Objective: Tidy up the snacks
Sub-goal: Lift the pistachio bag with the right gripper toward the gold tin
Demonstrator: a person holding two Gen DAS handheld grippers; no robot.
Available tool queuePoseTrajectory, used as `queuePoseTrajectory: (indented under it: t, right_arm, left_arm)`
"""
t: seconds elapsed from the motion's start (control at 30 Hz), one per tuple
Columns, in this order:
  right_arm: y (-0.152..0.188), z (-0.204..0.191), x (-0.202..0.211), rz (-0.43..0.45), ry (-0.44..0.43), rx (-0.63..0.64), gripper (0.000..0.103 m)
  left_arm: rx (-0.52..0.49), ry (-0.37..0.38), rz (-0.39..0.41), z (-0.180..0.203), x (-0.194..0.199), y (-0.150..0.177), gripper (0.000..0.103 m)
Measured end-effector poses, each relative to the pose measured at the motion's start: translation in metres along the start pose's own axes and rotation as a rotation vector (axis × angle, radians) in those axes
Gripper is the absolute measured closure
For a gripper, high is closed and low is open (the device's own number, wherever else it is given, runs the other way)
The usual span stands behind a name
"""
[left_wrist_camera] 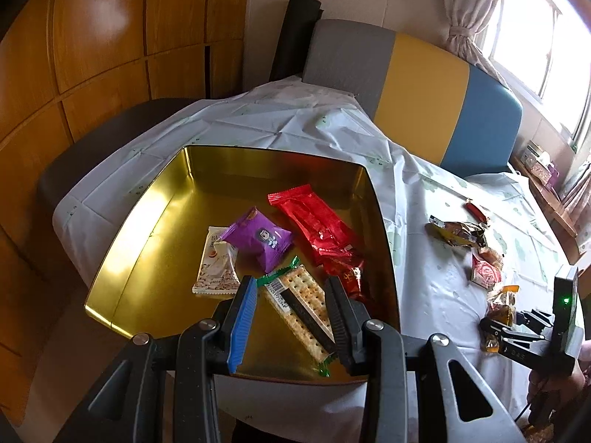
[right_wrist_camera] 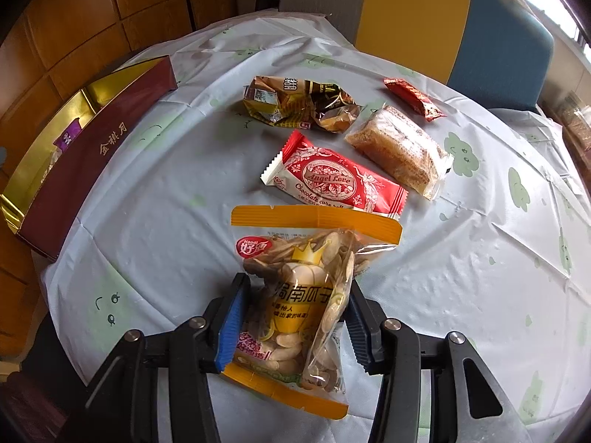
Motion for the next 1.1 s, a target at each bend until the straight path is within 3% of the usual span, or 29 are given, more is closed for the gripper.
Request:
queuePoseTrajectory:
  t: [0.47, 1.1]
  right_arm:
    - [0.003, -0.002, 0.003, 0.028, 0.015, -0.006, 0.053]
    - [0.005, -0.004, 0.004, 0.034, 0.064, -0.106, 0.053]
  left_arm:
    - [-0.006, -0.002, 0.028, -0.001, 0.014, 0.004, 0.064]
    - [0.032, -0.006, -0.018, -0.019, -0.029, 0.003, 0.064]
Point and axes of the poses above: each gripper's, at about its wrist camera, not at the fingertips, and x roughly against the way its jaws point, z to its right, y to its underside, the point moved 2 cm from there along -x, roughly the way its jaws point, and after that the axes turned 5 degrees about y, right-handed, at the moved point
